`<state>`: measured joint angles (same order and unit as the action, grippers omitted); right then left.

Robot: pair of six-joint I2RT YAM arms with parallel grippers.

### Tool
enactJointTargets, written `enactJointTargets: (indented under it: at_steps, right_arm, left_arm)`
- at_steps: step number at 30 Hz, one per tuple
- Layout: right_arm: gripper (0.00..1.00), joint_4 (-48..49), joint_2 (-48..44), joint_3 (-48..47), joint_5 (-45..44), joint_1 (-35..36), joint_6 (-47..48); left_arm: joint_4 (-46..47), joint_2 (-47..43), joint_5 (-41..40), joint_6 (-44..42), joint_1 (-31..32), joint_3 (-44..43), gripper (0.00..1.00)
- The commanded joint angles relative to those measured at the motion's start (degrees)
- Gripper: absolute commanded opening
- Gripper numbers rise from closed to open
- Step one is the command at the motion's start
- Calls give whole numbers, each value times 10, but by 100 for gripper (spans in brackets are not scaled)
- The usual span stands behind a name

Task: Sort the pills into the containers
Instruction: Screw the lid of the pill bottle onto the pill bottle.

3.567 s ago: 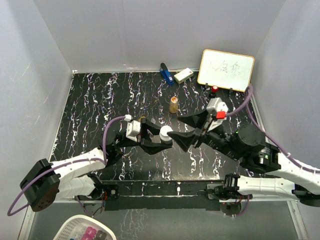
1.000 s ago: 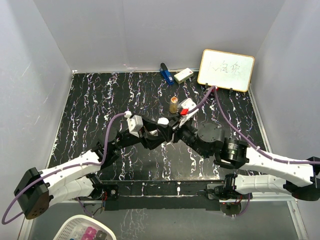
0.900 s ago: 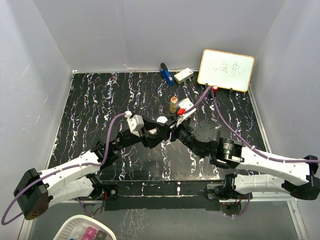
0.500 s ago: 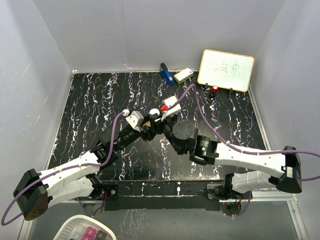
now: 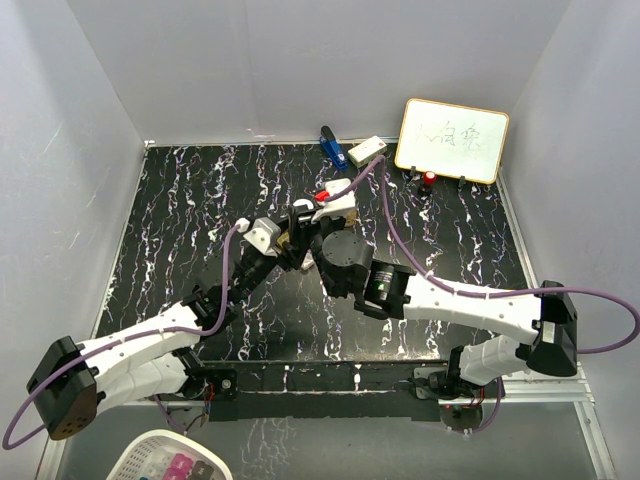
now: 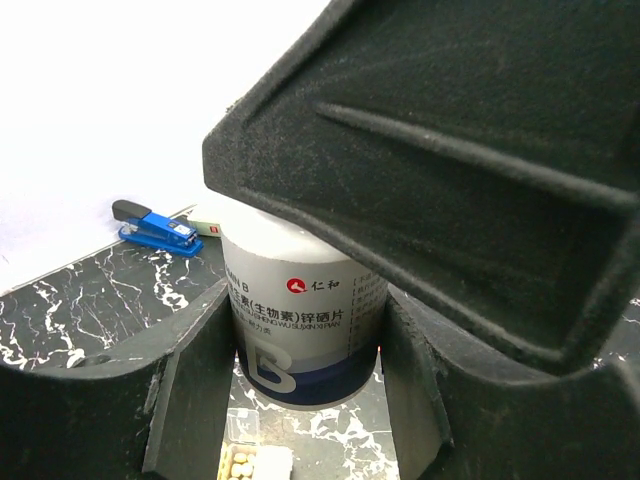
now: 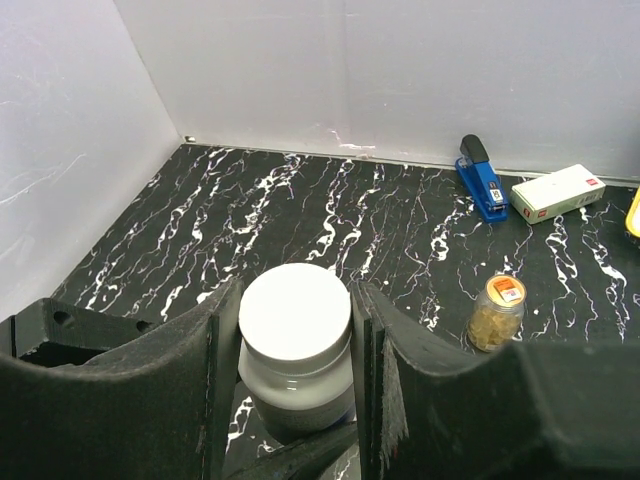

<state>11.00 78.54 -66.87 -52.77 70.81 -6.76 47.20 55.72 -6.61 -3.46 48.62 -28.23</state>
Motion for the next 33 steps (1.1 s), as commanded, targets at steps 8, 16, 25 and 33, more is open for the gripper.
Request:
enactJointTargets:
  at_steps: [8, 16, 25, 33]
  right_arm:
    - [55, -140, -4, 21, 91, 34, 12]
    - [80, -141, -29, 10, 41, 76, 31]
    - [87, -93, -109, 33, 98, 83, 27]
    - [87, -76, -145, 48, 121, 86, 33]
  left_arm:
    - [132, 56, -118, -38, -8, -58, 0]
    - [146, 112, -137, -50, -8, -67, 0]
    - [169, 116, -139, -47, -8, -47, 0]
    - [196, 108, -124, -40, -8, -27, 0]
